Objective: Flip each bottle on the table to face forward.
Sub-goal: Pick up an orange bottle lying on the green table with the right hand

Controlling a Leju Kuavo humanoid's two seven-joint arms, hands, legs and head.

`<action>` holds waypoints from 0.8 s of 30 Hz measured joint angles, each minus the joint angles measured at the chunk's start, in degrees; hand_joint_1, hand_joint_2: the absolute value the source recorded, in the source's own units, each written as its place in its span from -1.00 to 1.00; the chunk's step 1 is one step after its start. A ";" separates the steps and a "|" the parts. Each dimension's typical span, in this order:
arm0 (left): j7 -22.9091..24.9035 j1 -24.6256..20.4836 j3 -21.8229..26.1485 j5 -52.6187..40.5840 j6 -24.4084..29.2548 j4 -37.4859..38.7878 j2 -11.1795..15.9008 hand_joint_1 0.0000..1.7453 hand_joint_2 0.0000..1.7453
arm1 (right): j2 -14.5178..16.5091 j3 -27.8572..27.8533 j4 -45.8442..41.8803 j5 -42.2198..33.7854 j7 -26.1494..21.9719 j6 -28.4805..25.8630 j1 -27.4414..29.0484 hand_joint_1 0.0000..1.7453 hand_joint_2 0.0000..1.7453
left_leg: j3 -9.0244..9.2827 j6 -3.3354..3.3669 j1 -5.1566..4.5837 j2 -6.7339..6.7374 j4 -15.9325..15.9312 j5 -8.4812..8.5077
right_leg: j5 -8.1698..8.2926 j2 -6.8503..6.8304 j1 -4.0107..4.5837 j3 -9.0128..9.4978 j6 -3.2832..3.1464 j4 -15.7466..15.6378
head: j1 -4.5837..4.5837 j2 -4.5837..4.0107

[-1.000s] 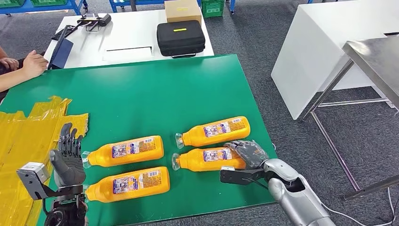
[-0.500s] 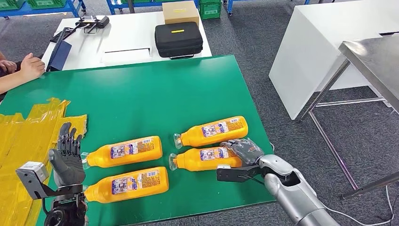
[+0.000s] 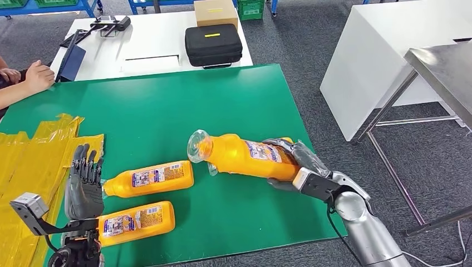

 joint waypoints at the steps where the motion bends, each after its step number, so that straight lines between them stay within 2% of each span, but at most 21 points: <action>1: 0.08 -0.13 -0.01 1.11 -0.65 0.12 0.02 -1.00 1.00 | 0.01 -0.44 -0.44 0.31 -0.14 -0.49 0.01 1.00 1.00 | -0.01 0.00 -0.01 0.00 0.00 0.00 | 0.00 -0.01 -0.01 0.00 0.00 0.00 | -0.01 0.00; 5: 0.62 -1.32 -0.25 5.87 -3.31 0.83 0.21 -1.00 1.00 | 0.16 -1.92 -1.86 1.91 -0.12 -3.02 -0.04 1.00 1.00 | -0.05 0.01 -0.02 -0.04 0.01 -0.01 | -0.01 -0.07 -0.03 -0.01 0.01 -0.01 | 0.01 0.00; 15: 1.12 -2.17 -1.47 7.24 -4.57 1.46 0.74 -1.00 1.00 | 1.61 -4.22 -4.00 4.41 0.93 -6.23 0.92 1.00 1.00 | -0.16 0.01 0.00 -0.02 -0.01 -0.02 | -0.01 -0.07 0.02 -0.06 0.01 0.00 | -0.01 0.00; 18: 1.86 -3.42 -2.92 9.13 -6.28 2.52 0.72 -1.00 1.00 | 4.20 -3.80 -0.45 6.87 2.09 -11.03 -2.29 1.00 1.00 | -0.22 0.01 0.01 0.01 -0.02 0.01 | 0.01 -0.05 0.01 -0.09 0.00 0.00 | -0.01 0.00; 22: 2.56 -7.87 -6.52 11.83 -7.18 6.07 0.60 -1.00 1.00 | 10.08 -0.23 11.76 7.23 3.06 -18.01 -12.10 1.00 1.00 | -0.16 0.03 0.01 0.07 -0.01 0.24 | 0.17 -0.03 0.02 -0.11 -0.14 0.01 | 0.00 0.00; 24: 2.58 -9.48 -8.00 12.55 -7.10 7.37 0.57 -1.00 1.00 | 12.42 1.75 16.27 6.99 3.33 -19.63 -15.58 1.00 1.00 | -0.11 -0.01 0.02 0.05 0.00 0.33 | 0.21 -0.04 0.04 -0.11 -0.16 0.01 | -0.02 0.00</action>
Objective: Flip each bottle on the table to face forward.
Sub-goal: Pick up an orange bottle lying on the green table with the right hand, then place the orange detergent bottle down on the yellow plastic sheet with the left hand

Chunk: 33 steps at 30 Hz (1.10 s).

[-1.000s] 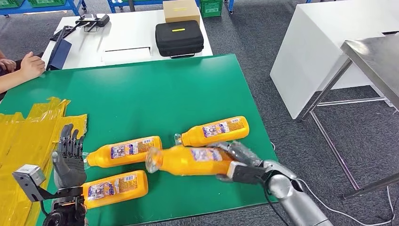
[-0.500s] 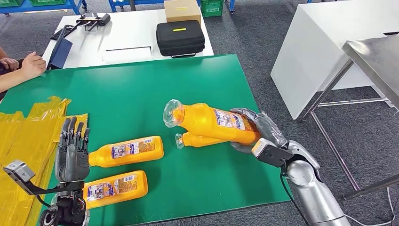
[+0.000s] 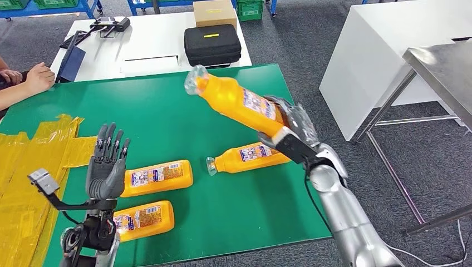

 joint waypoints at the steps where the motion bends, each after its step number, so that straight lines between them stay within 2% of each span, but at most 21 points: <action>1: 0.01 -0.45 -0.50 0.31 0.00 0.42 -0.01 -1.00 1.00 | 0.89 0.75 1.50 -0.09 0.12 -0.24 -1.10 1.00 1.00 | 0.00 -0.01 0.01 -0.03 0.00 0.03 | 0.00 -0.02 0.01 0.00 0.00 0.01 | 0.01 0.00; 7: 0.73 -3.53 -3.22 3.87 -1.42 3.40 -0.07 -1.00 1.00 | 8.53 5.19 12.26 2.30 3.61 -2.31 -8.42 1.00 1.00 | -0.11 -0.08 0.11 -0.04 0.00 0.09 | 0.00 -0.01 0.12 -0.11 0.00 0.08 | 0.00 0.00; 10: 1.02 -5.34 -4.90 5.42 -2.03 5.05 -0.21 -1.00 1.00 | 12.30 6.96 18.68 2.78 3.61 -4.09 -12.12 1.00 1.00 | -0.15 -0.09 0.11 -0.11 0.00 0.09 | 0.00 -0.04 0.13 -0.16 -0.01 0.08 | 0.00 0.00; 17: 0.81 -6.87 -6.96 7.97 -2.82 7.11 -0.22 -1.00 1.00 | 17.35 9.78 28.91 4.05 2.62 -4.52 -16.40 1.00 1.00 | -0.23 -0.09 0.09 -0.12 0.00 0.09 | -0.01 -0.07 0.10 -0.20 -0.01 0.07 | 0.03 0.00; 22: 0.32 -7.37 -7.41 8.94 -2.88 8.14 -0.04 -1.00 1.00 | 19.82 11.47 32.66 4.48 2.20 -4.81 -17.16 1.00 1.00 | -0.26 -0.09 0.07 -0.17 0.00 0.09 | -0.01 -0.08 0.10 -0.23 0.00 0.06 | 0.03 0.00; 28: 0.02 -7.71 -7.60 9.70 -2.72 9.27 0.35 -1.00 1.00 | 20.95 12.58 35.25 4.50 2.13 -4.14 -17.68 1.00 1.00 | -0.26 -0.09 0.07 -0.14 0.00 0.08 | -0.01 -0.08 0.10 -0.23 0.00 0.06 | 0.03 0.00; 33: -0.70 -7.98 -7.64 8.86 0.48 9.52 0.63 -1.00 1.00 | 22.28 15.04 37.01 5.79 2.89 -1.91 -17.34 1.00 1.00 | -0.26 -0.09 0.09 -0.11 0.00 0.08 | -0.01 -0.06 0.12 -0.27 0.00 0.06 | 0.02 0.00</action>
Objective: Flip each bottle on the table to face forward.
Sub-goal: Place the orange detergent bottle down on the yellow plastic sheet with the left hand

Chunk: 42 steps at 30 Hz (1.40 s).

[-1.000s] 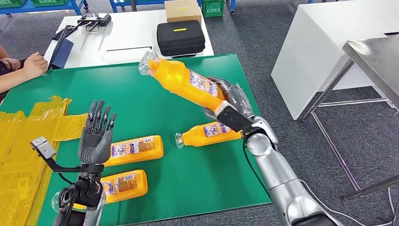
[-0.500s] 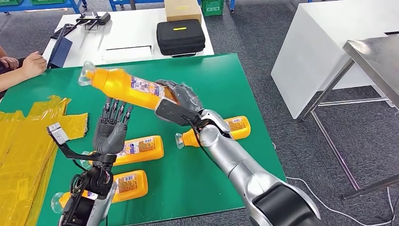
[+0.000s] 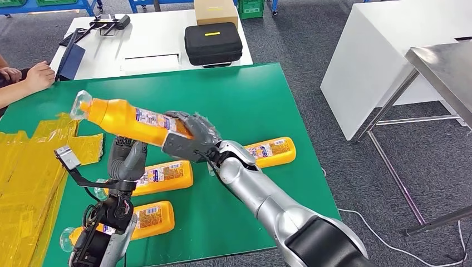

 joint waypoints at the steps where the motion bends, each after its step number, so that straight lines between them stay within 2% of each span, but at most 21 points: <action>1: -0.33 -0.06 0.01 -0.61 1.29 -0.01 0.02 -1.00 1.00 | 0.34 0.82 0.22 0.27 0.38 0.54 0.30 1.00 1.00 | 0.00 0.00 0.01 0.01 0.00 0.00 | 0.00 0.00 0.01 -0.01 0.00 0.00 | 0.01 0.00; 10: -3.37 2.06 0.55 -9.44 14.65 -1.67 0.08 -1.00 1.00 | 1.53 10.22 0.37 2.72 4.96 1.69 3.38 1.00 1.00 | -0.05 -0.03 0.00 0.03 -0.01 -0.02 | -0.01 0.00 0.01 -0.05 -0.02 0.00 | 0.01 0.00; 12: -3.51 2.98 0.67 -10.14 15.66 -2.37 0.08 -0.77 1.00 | 1.53 11.69 0.26 3.04 5.44 1.69 3.77 1.00 1.00 | -0.05 -0.03 -0.02 0.03 -0.01 -0.02 | -0.01 0.00 0.01 -0.06 -0.01 -0.01 | 0.01 0.00; 14: -3.53 3.78 0.72 -10.53 16.29 -3.02 0.07 0.23 1.00 | 1.53 12.67 0.12 3.13 5.73 1.70 3.99 1.00 1.00 | -0.05 -0.03 -0.03 0.03 0.00 -0.02 | -0.01 0.00 0.00 -0.06 -0.01 -0.01 | 0.01 0.00; 16: -3.56 4.41 0.82 -10.58 16.55 -3.62 0.05 1.00 1.00 | 1.53 13.24 -0.03 3.13 5.83 1.72 4.14 1.00 1.00 | -0.06 -0.03 -0.03 0.03 0.00 -0.02 | -0.01 0.00 -0.01 -0.06 -0.01 -0.02 | 0.01 0.00; 27: -3.78 5.95 1.95 -10.07 15.54 -5.42 -0.15 1.00 1.00 | 1.51 14.04 -0.19 3.10 5.83 1.74 4.42 1.00 1.00 | -0.05 -0.03 -0.02 0.04 -0.01 -0.02 | -0.01 0.01 0.00 -0.08 -0.01 -0.01 | 0.01 0.00; 28: -3.80 5.94 2.04 -10.06 15.43 -5.42 -0.18 1.00 1.00 | 1.51 14.05 -0.19 3.08 5.82 1.74 4.42 0.93 1.00 | -0.05 -0.03 -0.02 0.04 -0.01 -0.02 | -0.01 0.01 0.00 -0.08 -0.01 -0.01 | 0.00 0.00; 31: -3.85 5.85 2.25 -10.00 15.03 -5.42 -0.22 1.00 1.00 | 1.49 14.08 -0.21 2.98 5.72 1.70 4.46 -0.50 1.00 | -0.05 -0.03 -0.02 0.05 -0.01 -0.02 | -0.01 0.01 0.00 -0.09 -0.01 -0.01 | 0.01 0.00; 32: -3.89 5.80 2.28 -9.98 14.87 -5.42 -0.22 1.00 1.00 | 1.48 14.09 -0.21 2.95 5.61 1.65 4.52 -0.90 1.00 | -0.05 -0.03 -0.02 0.04 -0.01 -0.02 | -0.01 0.01 0.00 -0.09 -0.01 -0.01 | 0.01 0.00; 34: -3.96 5.64 2.35 -9.92 14.65 -5.42 -0.22 1.00 1.00 | 1.43 14.09 -0.21 2.93 5.15 1.56 4.83 -0.93 1.00 | -0.05 -0.03 -0.02 0.04 -0.01 -0.02 | -0.01 0.01 0.00 -0.09 -0.01 -0.01 | 0.01 0.00; 38: -3.99 5.38 2.64 -9.82 14.67 -5.42 -0.15 1.00 1.00 | 1.27 14.09 -0.21 2.69 4.44 1.50 5.44 -1.00 -1.00 | -0.06 -0.03 -0.02 0.04 -0.01 -0.02 | -0.01 0.01 0.00 -0.09 -0.01 -0.01 | 0.01 0.00; 42: -4.90 5.02 2.68 -12.56 16.98 -5.43 -0.07 1.00 1.00 | 0.97 13.94 -0.40 1.88 4.58 0.62 5.70 -1.00 -1.00 | -0.06 -0.03 -0.02 0.04 -0.01 -0.02 | -0.01 0.00 0.00 -0.09 -0.01 -0.01 | 0.01 0.00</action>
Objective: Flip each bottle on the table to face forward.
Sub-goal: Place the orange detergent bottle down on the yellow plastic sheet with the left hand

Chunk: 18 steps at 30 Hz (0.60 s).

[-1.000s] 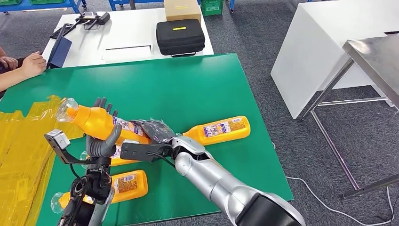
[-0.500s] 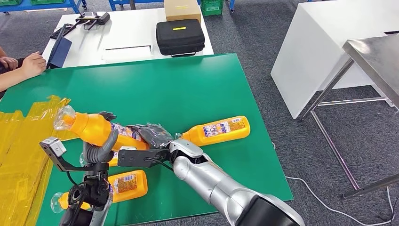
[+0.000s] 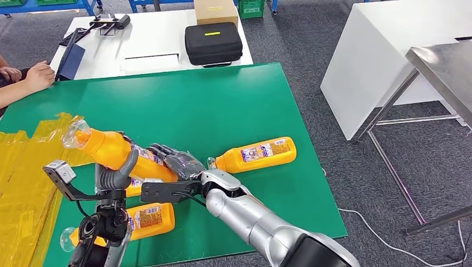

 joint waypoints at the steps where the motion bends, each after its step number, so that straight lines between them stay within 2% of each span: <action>1: -0.48 -0.21 0.01 -2.19 1.87 -0.05 0.10 1.00 1.00 | -0.21 -0.20 -0.24 -0.49 0.02 -0.31 0.14 -1.00 -1.00 | 0.00 0.00 0.00 0.00 0.00 0.00 | 0.00 0.00 0.00 0.00 0.00 0.00 | 0.01 0.00; 6: -1.67 -1.80 1.39 -19.48 15.98 -1.36 1.64 1.00 1.00 | -2.18 -3.25 -3.31 -2.84 -0.73 -1.01 2.21 -1.00 -1.00 | 0.00 0.00 0.00 -0.01 0.00 0.00 | 0.00 0.00 0.00 0.01 0.00 0.00 | 0.01 0.00; 12: -1.49 -2.79 3.11 -23.40 18.22 -2.39 2.91 1.00 1.00 | -3.96 -6.00 -6.62 -3.00 -0.98 -0.82 3.67 -1.00 -1.00 | 0.00 0.00 0.02 -0.03 0.00 0.00 | 0.00 0.00 0.01 0.01 0.00 0.01 | 0.01 0.00; 14: -1.43 -3.04 3.45 -27.04 21.49 -2.43 3.23 1.00 1.00 | -4.31 -6.80 -7.56 -3.73 -1.45 -0.88 4.12 -1.00 -1.00 | 0.00 0.00 0.02 -0.03 0.00 0.00 | 0.00 0.01 0.01 0.01 0.00 0.01 | 0.02 0.00; 16: -0.99 -3.48 4.23 -34.47 27.37 -2.51 3.90 1.00 1.00 | -4.72 -8.01 -8.94 -4.88 -2.22 -0.81 4.74 -1.00 -1.00 | -0.01 0.00 0.02 -0.02 0.00 0.00 | 0.00 0.01 0.00 0.01 0.00 0.01 | 0.02 0.00; 18: -0.39 -4.07 5.94 -46.12 33.57 -2.56 4.74 1.00 1.00 | -5.26 -9.22 -10.77 -5.70 -2.84 -0.05 5.39 -1.00 -1.00 | -0.01 0.00 0.02 -0.01 0.00 0.00 | 0.00 0.01 0.01 0.01 0.00 0.01 | 0.02 0.00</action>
